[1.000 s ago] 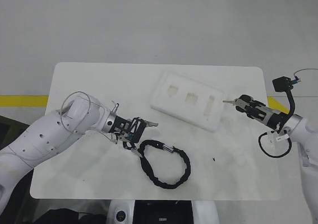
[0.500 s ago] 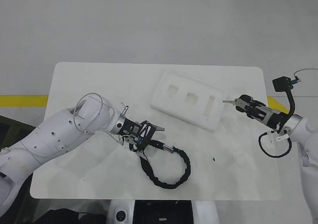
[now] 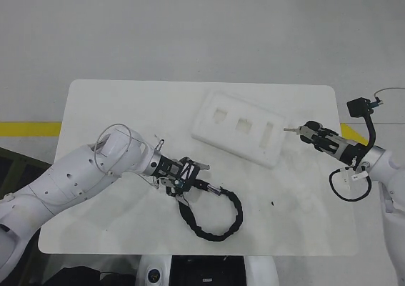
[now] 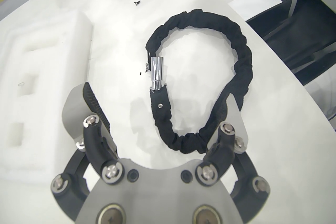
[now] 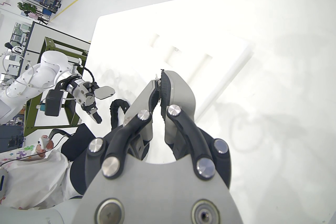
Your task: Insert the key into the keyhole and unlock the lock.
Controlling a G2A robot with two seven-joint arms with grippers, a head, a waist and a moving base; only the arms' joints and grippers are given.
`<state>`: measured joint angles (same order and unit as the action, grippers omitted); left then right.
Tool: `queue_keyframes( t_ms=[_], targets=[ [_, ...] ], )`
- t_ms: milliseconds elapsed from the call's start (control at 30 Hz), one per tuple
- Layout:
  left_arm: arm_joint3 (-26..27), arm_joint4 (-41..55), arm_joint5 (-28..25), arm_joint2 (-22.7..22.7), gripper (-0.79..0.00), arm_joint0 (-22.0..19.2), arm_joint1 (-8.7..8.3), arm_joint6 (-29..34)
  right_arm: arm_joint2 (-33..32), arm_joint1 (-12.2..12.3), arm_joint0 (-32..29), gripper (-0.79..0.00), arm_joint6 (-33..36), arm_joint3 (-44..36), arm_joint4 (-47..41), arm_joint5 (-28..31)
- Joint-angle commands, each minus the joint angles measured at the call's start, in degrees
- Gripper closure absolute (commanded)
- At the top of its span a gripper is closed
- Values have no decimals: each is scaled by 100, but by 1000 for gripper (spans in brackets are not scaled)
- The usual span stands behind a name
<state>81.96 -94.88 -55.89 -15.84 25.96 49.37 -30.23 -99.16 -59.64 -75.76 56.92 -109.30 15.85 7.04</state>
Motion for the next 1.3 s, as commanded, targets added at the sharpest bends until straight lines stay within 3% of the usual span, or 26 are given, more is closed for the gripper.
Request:
queue_keyframes(
  t_ms=[0, 633, 833, 1000, 1167, 1267],
  targets=[
    [5, -43, 71, 22, -785, 69, 52, 80, 0, 0, 0, 0, 0, 0, 0, 0],
    [-764, -589, 422, 206, -785, 115, 717, -161, 0, 0, 0, 0, 0, 0, 0, 0],
    [-976, -737, 545, 200, -613, 139, 836, -362, 0, 0, 0, 0, 0, 0, 0, 0],
    [-1110, -864, 577, 191, -637, 155, 904, -531, 0, 0, 0, 0, 0, 0, 0, 0],
    [-1228, -942, 564, 182, -588, 175, 975, -621, 0, 0, 0, 0, 0, 0, 0, 0],
    [-1234, -1031, 627, 173, -459, 180, 1014, -653, 0, 0, 0, 0, 0, 0, 0, 0]
  ],
)
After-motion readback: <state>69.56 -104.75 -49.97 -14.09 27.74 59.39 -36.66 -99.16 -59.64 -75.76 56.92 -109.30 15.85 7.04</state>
